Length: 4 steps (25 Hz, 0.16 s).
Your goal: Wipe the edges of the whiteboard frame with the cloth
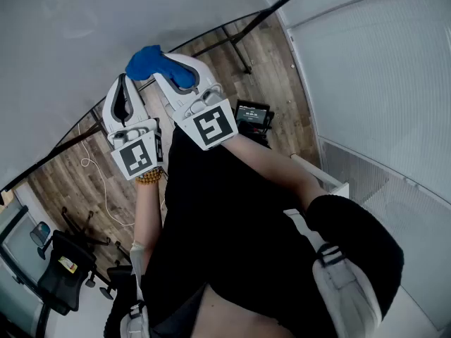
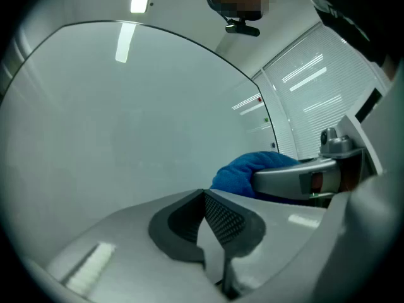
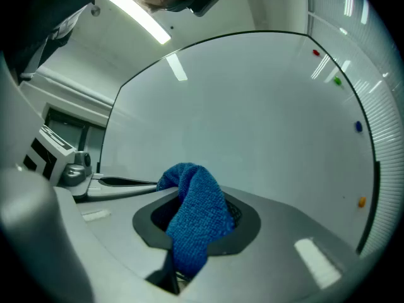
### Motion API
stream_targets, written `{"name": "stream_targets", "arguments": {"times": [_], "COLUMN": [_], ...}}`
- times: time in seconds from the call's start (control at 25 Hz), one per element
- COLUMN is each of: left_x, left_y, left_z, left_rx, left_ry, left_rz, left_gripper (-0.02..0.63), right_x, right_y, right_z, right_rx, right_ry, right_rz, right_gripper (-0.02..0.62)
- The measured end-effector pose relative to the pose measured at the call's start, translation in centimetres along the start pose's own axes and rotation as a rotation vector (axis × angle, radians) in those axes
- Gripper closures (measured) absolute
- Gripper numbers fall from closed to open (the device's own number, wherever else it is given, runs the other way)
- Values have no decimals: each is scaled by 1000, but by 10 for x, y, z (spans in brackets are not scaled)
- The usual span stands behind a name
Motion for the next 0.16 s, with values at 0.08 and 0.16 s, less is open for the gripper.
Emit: {"name": "stream_targets", "arguments": {"times": [0.08, 0.16], "left_x": [-3, -3], "left_y": [-4, -7], "left_z": [19, 40], "left_rx": [-18, -35], "left_ry": [41, 83], "left_rz": [-12, -21], "left_gripper": [508, 508], "right_x": [-12, -22], "right_y": [-1, -2], "right_z": [5, 15], "right_rx": [1, 4], "right_ry": [51, 89], "right_rz": [15, 22], "right_gripper": [502, 503]}}
Point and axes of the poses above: the fingertips, and each gripper's own axes: z backward along the fingers, x to its right, y out of its top, the point moved 10 cm from there along z, backward along the fingers, and after that the axes turned 4 degrees about -y, right-handed, at the moved point
